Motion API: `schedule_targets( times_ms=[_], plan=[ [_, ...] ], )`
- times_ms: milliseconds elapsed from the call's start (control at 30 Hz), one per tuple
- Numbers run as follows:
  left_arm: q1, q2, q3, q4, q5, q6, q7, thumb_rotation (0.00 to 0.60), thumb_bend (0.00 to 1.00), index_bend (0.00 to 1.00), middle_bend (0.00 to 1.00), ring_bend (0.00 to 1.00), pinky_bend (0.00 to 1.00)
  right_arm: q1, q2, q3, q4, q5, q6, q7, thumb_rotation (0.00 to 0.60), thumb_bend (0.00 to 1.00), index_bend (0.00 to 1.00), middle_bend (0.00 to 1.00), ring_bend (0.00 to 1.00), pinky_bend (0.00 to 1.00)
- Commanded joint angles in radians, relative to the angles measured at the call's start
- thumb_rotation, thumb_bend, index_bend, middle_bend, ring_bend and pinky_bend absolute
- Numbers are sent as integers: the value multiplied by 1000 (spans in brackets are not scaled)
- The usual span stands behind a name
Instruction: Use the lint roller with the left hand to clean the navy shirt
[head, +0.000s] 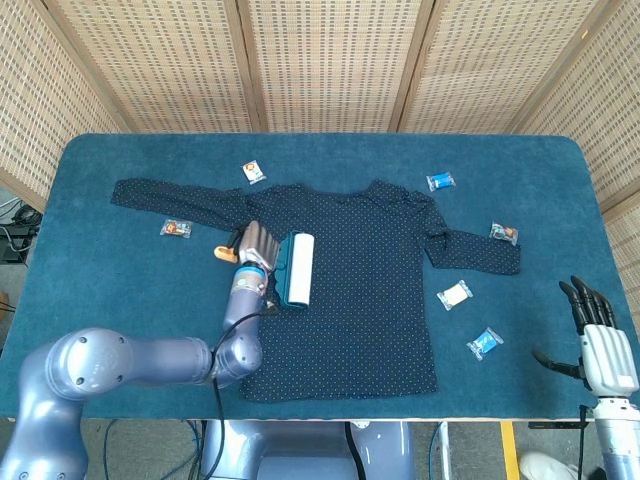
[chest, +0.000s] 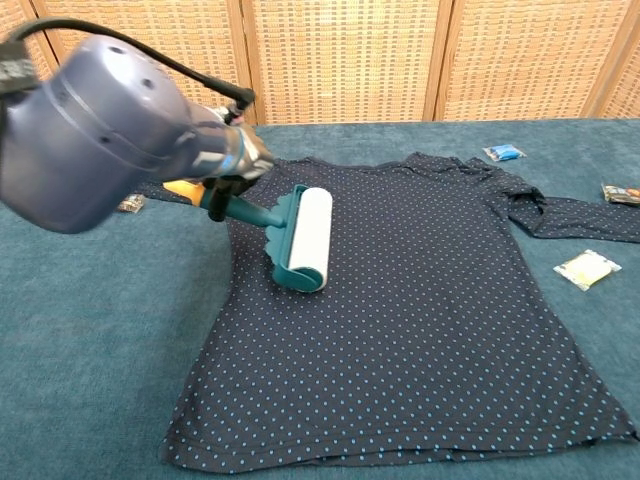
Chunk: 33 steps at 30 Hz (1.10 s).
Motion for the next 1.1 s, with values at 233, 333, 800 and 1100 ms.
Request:
schedule_targets(
  times_ms=[233, 333, 800, 1100],
  plan=[
    [-79, -121, -103, 149, -73, -3, 107, 600, 948, 879, 829, 726, 695, 5, 3, 2, 11, 8, -18, 38, 600, 134, 38, 0, 0, 0],
    [-105, -160, -141, 196, -88, -10, 141, 600, 948, 879, 829, 726, 695, 7, 3, 2, 18, 11, -25, 49, 600, 134, 38, 0, 0, 0],
    [-45, -142, -168, 166, -78, 33, 182, 600, 948, 880, 829, 726, 695, 5, 1, -4, 13, 0, -14, 29, 600, 133, 39, 0, 0, 0],
    [91, -20, -78, 35, -20, 56, 137, 600, 947, 880, 829, 726, 695, 3, -2, -6, 5, -8, -1, 4, 600, 134, 40, 0, 0, 0]
  ],
)
